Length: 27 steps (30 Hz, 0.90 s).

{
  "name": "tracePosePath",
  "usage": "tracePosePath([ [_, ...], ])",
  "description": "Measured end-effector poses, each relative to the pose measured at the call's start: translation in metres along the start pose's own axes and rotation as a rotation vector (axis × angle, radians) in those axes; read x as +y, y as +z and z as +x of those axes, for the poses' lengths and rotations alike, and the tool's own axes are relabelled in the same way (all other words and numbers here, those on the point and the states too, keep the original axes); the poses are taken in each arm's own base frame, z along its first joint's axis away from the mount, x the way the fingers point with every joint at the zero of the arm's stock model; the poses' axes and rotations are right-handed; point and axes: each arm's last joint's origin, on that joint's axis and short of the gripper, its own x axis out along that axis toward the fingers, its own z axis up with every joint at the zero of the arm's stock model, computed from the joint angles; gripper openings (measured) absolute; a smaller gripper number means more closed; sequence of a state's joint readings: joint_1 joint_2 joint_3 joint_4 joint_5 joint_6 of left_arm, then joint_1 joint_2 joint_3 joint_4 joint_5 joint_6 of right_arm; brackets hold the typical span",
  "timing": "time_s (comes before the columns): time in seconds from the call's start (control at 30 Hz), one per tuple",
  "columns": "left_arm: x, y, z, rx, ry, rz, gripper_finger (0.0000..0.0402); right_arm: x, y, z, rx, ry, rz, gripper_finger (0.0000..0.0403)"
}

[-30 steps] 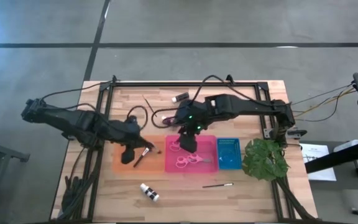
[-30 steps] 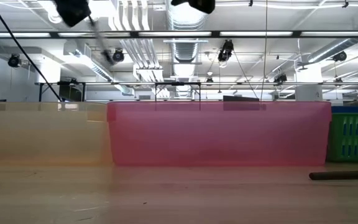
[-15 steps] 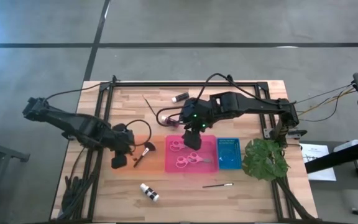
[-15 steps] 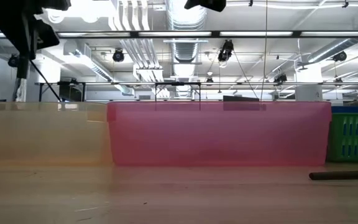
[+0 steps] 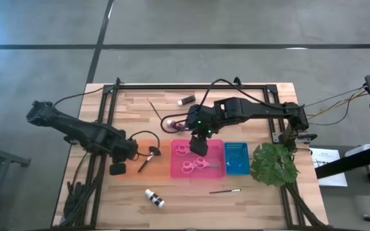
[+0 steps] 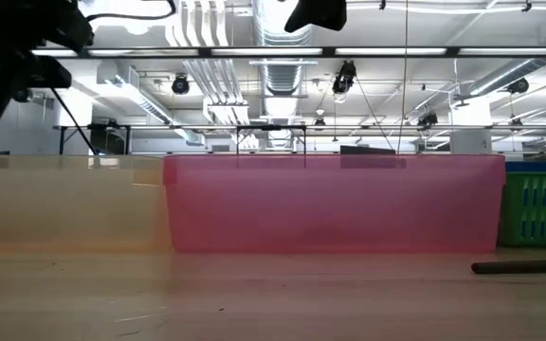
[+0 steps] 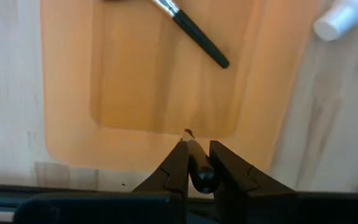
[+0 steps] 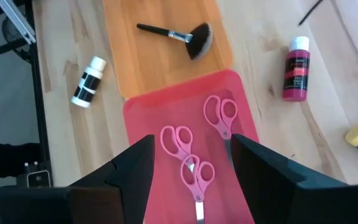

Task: Pick & Place Paint Supplies
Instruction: Put the silver blush brush into the orange bin, then put the silver eyeshadow brush into the orange bin

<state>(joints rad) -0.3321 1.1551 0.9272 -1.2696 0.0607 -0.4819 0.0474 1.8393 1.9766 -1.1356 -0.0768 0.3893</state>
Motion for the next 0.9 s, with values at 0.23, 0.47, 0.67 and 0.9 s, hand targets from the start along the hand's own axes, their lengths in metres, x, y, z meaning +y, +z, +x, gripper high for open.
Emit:
tracePosePath([
  [0.23,-0.004,0.015,0.007,-0.093,0.074,0.012,0.0187,0.003,-0.001,0.000,-0.004,0.010,0.000,0.0208],
  [0.47,0.001,0.021,-0.003,-0.217,0.047,-0.051,0.0255,0.005,-0.009,-0.010,-0.011,0.017,0.016,0.0208],
  [0.67,0.003,0.019,-0.036,-0.400,-0.009,-0.094,0.0240,0.009,-0.039,-0.012,0.058,0.013,0.023,0.0208],
  [0.9,0.001,0.017,-0.088,-0.773,-0.114,0.024,0.0179,0.016,-0.107,0.005,0.308,0.207,-0.066,0.0208],
])
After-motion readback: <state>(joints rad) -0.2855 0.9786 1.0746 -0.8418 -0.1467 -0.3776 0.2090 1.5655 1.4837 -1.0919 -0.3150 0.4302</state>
